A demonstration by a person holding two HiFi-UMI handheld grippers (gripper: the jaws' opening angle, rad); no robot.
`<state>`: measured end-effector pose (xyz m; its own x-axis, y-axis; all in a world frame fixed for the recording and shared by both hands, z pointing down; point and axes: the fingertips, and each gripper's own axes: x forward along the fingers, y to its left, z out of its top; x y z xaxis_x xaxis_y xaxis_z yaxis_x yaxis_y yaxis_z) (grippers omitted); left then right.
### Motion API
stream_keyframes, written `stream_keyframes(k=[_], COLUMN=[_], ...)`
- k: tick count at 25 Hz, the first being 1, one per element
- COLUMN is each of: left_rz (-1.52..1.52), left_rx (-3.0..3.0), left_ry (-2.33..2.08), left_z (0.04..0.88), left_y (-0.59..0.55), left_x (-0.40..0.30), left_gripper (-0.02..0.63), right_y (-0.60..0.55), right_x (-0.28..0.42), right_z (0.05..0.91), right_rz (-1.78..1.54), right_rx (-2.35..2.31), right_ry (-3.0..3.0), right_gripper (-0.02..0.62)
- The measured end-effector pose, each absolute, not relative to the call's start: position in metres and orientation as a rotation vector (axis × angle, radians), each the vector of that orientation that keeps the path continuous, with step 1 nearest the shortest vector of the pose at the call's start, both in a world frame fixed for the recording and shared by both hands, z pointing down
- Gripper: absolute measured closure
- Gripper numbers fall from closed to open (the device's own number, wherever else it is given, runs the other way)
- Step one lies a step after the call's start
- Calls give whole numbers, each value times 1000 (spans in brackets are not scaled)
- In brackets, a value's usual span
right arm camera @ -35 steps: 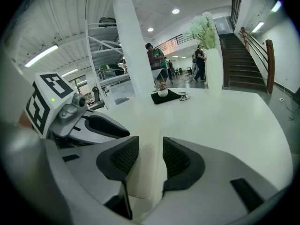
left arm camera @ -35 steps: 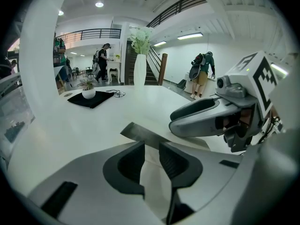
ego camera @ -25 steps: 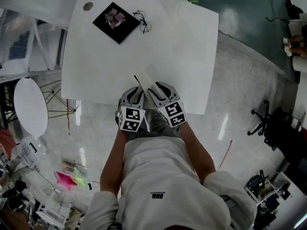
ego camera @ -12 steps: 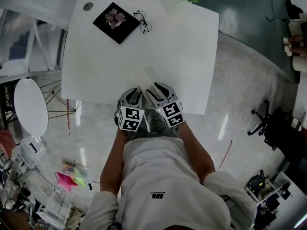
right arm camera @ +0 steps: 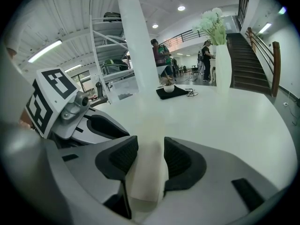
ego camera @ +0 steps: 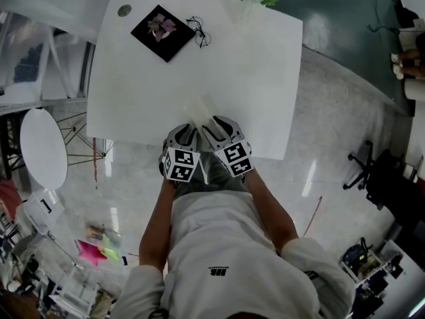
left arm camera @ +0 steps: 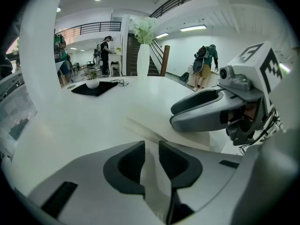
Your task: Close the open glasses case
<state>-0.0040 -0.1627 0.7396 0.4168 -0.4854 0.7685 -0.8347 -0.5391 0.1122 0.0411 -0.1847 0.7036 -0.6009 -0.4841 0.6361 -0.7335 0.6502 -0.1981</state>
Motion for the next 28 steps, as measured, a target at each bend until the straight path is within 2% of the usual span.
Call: stream_keyframes(k=[13, 28], left_rz=[924, 714], left_rx=[2212, 2429], left_ry=[-1158, -1358], left_z=[726, 597], left_y=[-157, -173], left_x=[-12, -26], left_gripper=[494, 465], right_y=[-188, -183], right_x=[42, 56], right_z=[694, 583], right_rz=[550, 386], right_rx=[996, 1162], right_ry=[-2330, -2459], right_gripper=[396, 397])
